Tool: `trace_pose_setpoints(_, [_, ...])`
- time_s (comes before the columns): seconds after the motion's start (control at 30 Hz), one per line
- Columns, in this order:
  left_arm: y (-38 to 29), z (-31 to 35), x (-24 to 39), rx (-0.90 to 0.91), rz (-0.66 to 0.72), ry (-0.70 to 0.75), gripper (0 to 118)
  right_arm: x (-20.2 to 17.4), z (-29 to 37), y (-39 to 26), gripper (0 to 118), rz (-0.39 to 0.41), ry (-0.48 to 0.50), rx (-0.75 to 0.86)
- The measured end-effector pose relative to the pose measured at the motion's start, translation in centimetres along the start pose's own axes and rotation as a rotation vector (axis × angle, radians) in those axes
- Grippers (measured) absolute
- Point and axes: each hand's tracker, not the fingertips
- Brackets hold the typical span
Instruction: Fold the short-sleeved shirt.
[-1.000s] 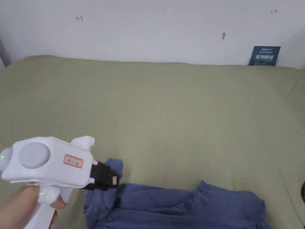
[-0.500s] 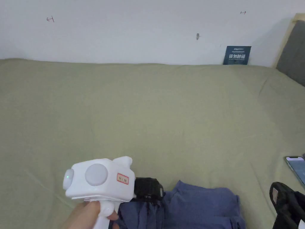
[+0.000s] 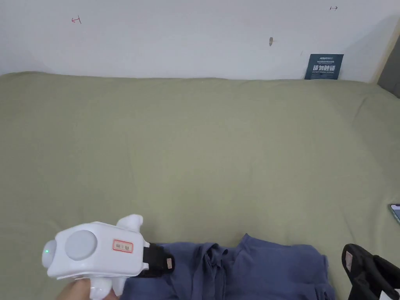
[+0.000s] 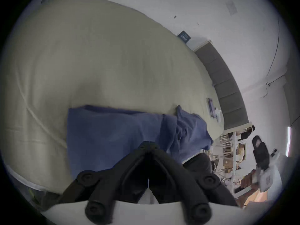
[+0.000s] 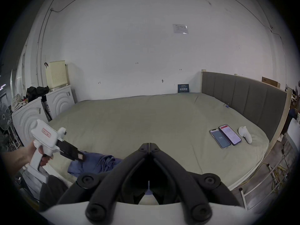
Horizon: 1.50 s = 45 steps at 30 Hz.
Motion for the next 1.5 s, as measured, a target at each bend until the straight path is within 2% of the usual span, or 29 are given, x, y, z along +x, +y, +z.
trace_pose_setpoints(0.03, [-0.2,-1.5,-0.1,-0.023,0.005,-0.001,0,0.1,0.1,0.0,0,0.0,-0.003,-0.001])
trace_pose_setpoints(0.13, [-0.9,-5.2,0.3,-0.062,0.05,-0.14,0,0.5,0.4,-0.1,0,0.0,-0.022,-0.009])
trace_pose_setpoints(0.23, [-1.3,-6.8,0.0,-0.061,0.055,-0.122,0,1.0,0.5,-0.1,0,-0.001,-0.041,-0.022])
trace_pose_setpoints(0.4, [-0.8,-3.9,-0.5,-0.055,0.068,-0.136,0,1.2,0.0,-0.4,0,-0.004,-0.047,-0.043])
trace_pose_setpoints(0.47, [-0.7,-1.0,-0.6,-0.003,0.019,-0.13,0,0.9,-0.2,-0.3,0,-0.004,-0.045,-0.044])
trace_pose_setpoints(0.57, [-0.8,3.8,-2.2,0.073,0.045,-0.145,0,0.3,-0.5,-0.1,0,-0.006,-0.021,-0.04])
trace_pose_setpoints(0.73, [-1.2,7.7,-6.3,0.111,0.07,-0.006,0,-1.1,-1.1,0.2,0,0.01,0.018,-0.034])
trace_pose_setpoints(0.83, [-1.4,7.4,-7.9,0.095,0.101,-0.011,1,-1.7,-1.2,0.2,0,0.016,0.031,-0.034])
trace_pose_setpoints(0.87, [-1.5,7.2,-8.3,0.087,0.117,-0.024,9,-1.8,-1.2,0.2,0,0.018,0.032,-0.035])
trace_pose_setpoints(0.9, [-1.5,6.9,-8.7,0.09,0.123,-0.038,33,-1.8,-1.2,0.2,0,0.018,0.033,-0.036])
trace_pose_setpoints(0.93, [-1.4,6.2,-9.0,0.083,0.145,-0.074,83,-1.8,-1.2,0.2,0,0.018,0.033,-0.036])
trace_pose_setpoints(0.97, [-1.3,5.4,-9.0,0.07,0.157,-0.073,111,-1.8,-1.2,0.2,0,0.019,0.03,-0.039])
trace_pose_setpoints(1.0, [-1.3,4.9,-9.0,0.058,0.178,-0.1,113,-1.7,-1.2,0.2,0,0.022,0.028,-0.043])
trace_pose_setpoints(1.13, [-0.7,2.4,-9.3,0.016,0.211,-0.187,112,-1.5,-1.1,0.3,0,0.022,0.014,-0.054])
trace_pose_setpoints(1.2, [-0.3,2.0,-9.4,0.016,0.221,-0.284,110,-1.4,-1.1,0.3,0,0.022,0.012,-0.059])
trace_pose_setpoints(1.23, [0.1,1.9,-9.4,0.0,0.233,-0.32,98,-1.4,-1.0,0.3,0,0.021,0.008,-0.061])
trace_pose_setpoints(1.27, [0.1,1.5,-9.4,-0.009,0.24,-0.315,79,-1.3,-1.0,0.2,0,0.021,0.008,-0.063])
trace_pose_setpoints(1.3, [0.1,1.1,-9.2,-0.016,0.232,-0.287,51,-1.3,-1.1,0.1,0,0.02,0.006,-0.064])
trace_pose_setpoints(1.33, [-0.1,0.7,-9.1,-0.03,0.195,-0.183,22,-1.3,-1.1,0.1,0,0.017,0.003,-0.066])
trace_pose_setpoints(1.37, [-0.1,0.3,-9.2,-0.039,0.171,-0.142,19,-1.3,-1.1,0.1,0,0.013,0.006,-0.068])
trace_pose_setpoints(1.4, [-0.2,0.4,-9.6,-0.037,0.191,-0.15,19,-1.4,-1.1,0.1,0,0.011,0.008,-0.07])
trace_pose_setpoints(1.43, [-0.1,1.0,-10.0,-0.022,0.268,-0.243,19,-1.5,-1.0,0.1,0,0.011,0.008,-0.07])
trace_pose_setpoints(1.5, [-0.2,2.2,-10.4,0.011,0.256,-0.211,18,-1.5,-0.8,0.3,0,0.015,0.009,-0.064])
